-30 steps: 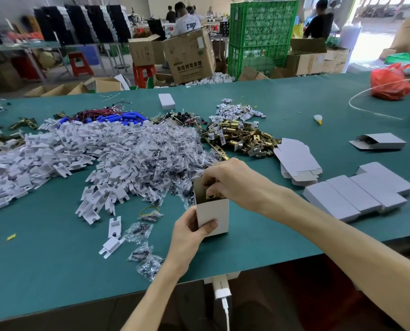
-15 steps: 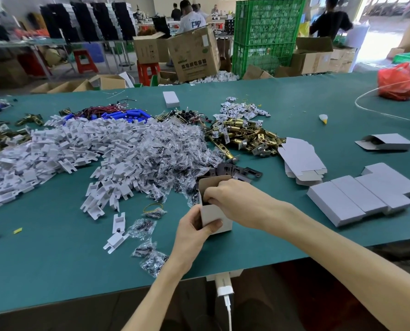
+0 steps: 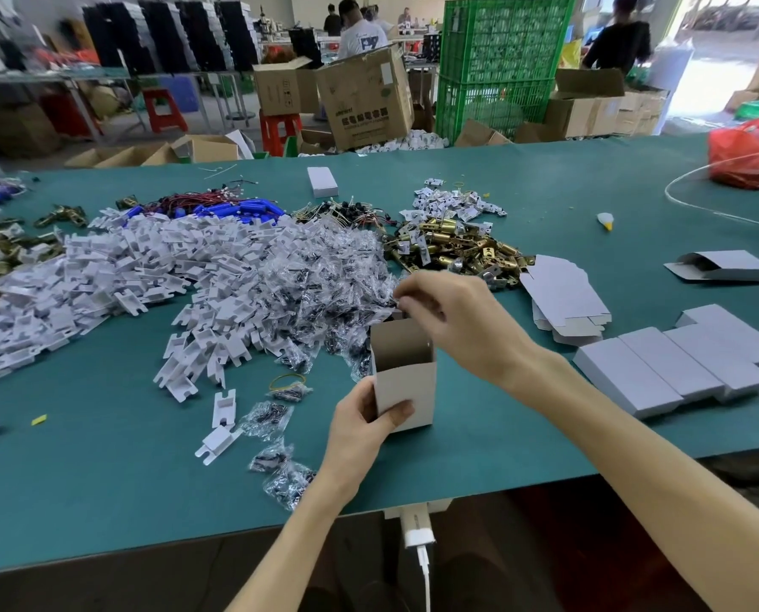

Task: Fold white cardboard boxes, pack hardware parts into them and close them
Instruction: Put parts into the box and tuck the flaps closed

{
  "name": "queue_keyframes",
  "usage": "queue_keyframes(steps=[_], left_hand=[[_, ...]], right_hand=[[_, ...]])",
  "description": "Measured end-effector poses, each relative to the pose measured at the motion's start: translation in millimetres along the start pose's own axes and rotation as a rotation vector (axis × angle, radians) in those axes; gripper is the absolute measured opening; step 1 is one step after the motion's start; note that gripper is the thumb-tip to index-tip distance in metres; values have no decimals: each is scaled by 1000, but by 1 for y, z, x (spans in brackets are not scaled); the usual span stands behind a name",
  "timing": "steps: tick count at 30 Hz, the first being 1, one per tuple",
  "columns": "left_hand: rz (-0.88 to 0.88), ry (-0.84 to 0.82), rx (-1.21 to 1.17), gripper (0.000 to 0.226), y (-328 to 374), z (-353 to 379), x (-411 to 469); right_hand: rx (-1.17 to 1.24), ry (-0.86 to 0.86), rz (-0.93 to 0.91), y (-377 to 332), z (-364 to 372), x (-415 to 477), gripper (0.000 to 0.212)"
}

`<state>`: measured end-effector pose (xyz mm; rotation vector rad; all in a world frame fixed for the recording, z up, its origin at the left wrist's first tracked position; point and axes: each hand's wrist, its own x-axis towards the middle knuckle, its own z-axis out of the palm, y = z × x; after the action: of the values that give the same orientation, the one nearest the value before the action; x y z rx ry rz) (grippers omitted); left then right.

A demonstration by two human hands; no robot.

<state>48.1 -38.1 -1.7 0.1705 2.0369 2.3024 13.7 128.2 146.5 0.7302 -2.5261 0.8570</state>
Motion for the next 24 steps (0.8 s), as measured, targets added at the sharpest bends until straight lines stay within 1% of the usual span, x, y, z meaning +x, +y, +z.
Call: queue_keyframes(steps=[2, 4, 7, 10, 12, 14, 16, 18, 21, 24], left_hand=[[-1, -1, 3, 35, 1, 0, 0], [-6, -6, -3, 35, 1, -1, 0], [-14, -7, -14, 35, 3, -1, -1], [-29, -36, -16, 35, 3, -2, -1], [-37, -75, -9, 36, 4, -1, -2], [-38, -81, -7, 35, 3, -1, -2], [-34, -54, -12, 34, 3, 0, -2], [-36, -20, -9, 32, 2, 0, -2], [-44, 21, 1, 31, -1, -2, -1], [-57, 39, 0, 32, -2, -2, 0]], right_hand=[[56, 49, 54, 6, 1, 10, 13], [176, 26, 160, 13, 2, 20, 12], [321, -71, 329, 27, 7, 36, 14], [526, -248, 477, 37, 18, 48, 19], [570, -332, 459, 44, 28, 57, 22], [553, -471, 405, 49, 39, 65, 28], [464, -661, 366, 52, 49, 71, 34], [380, -788, 347, 56, 61, 76, 36], [351, -827, 375, 62, 73, 76, 36], [336, -753, 344, 67, 81, 69, 36]])
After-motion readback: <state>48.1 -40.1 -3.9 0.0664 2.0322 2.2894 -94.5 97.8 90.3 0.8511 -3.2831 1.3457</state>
